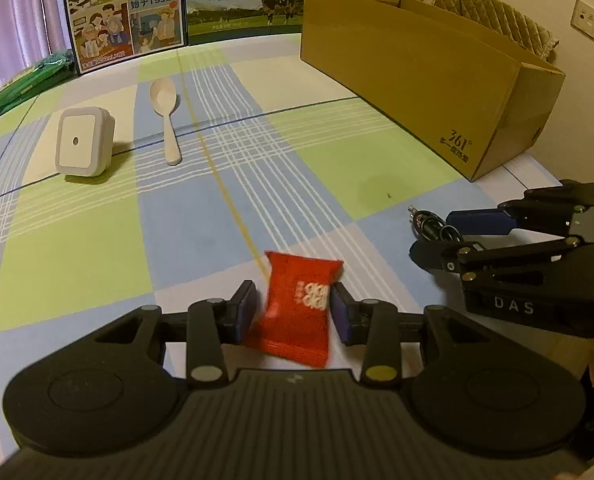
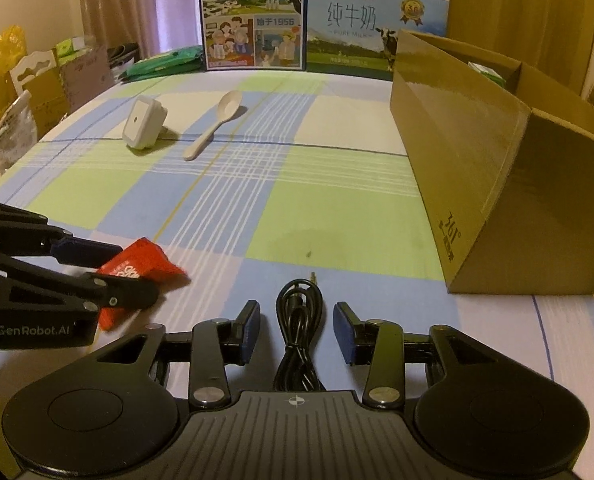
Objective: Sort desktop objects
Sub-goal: 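Lift the candy packet with the left tool while the right lifts the cable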
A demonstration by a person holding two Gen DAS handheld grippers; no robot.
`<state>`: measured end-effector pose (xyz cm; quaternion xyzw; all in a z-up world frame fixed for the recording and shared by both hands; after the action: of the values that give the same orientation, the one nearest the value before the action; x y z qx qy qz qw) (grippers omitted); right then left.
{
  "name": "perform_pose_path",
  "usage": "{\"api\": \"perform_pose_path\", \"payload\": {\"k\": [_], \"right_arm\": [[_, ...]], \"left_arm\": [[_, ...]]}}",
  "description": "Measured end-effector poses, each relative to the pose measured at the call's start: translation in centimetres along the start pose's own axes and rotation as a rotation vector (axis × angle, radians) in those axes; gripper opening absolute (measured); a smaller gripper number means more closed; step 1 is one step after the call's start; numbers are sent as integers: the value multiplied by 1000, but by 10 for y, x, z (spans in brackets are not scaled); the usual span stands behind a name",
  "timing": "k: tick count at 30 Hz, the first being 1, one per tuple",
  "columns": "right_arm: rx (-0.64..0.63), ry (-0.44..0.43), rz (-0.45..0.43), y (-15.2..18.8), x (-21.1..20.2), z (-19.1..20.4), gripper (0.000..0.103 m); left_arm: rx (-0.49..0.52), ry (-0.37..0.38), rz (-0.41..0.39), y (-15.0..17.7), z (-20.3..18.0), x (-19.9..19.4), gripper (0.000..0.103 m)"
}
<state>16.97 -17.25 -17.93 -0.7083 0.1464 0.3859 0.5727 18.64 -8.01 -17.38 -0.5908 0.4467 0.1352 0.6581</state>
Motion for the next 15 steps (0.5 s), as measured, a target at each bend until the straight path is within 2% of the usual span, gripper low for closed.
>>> {"api": "perform_pose_path", "payload": {"k": [9,11,15], "right_arm": [[0,-1,0,-1,1,-1,38],[-5,-1,-1,-1,1,0,38],[-13,1,-5,-2,1,2,38]], "left_arm": [[33,-11,-3,0,-3,3,35],[36,-11,1,-1,-3,3,26],[38,-11,4,-1,-4,2,24]]}}
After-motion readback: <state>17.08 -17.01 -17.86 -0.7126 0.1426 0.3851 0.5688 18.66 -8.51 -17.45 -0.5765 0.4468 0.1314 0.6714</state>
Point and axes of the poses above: each gripper's, at about its wrist camera, not at the fingertips, and x roughly the way its jaws point, z to its left, y to its underside, the point moved 10 cm from there along x, roughly the way its jaws point, and after that the axes turned 4 degrees about y, right-handed, at the moved point
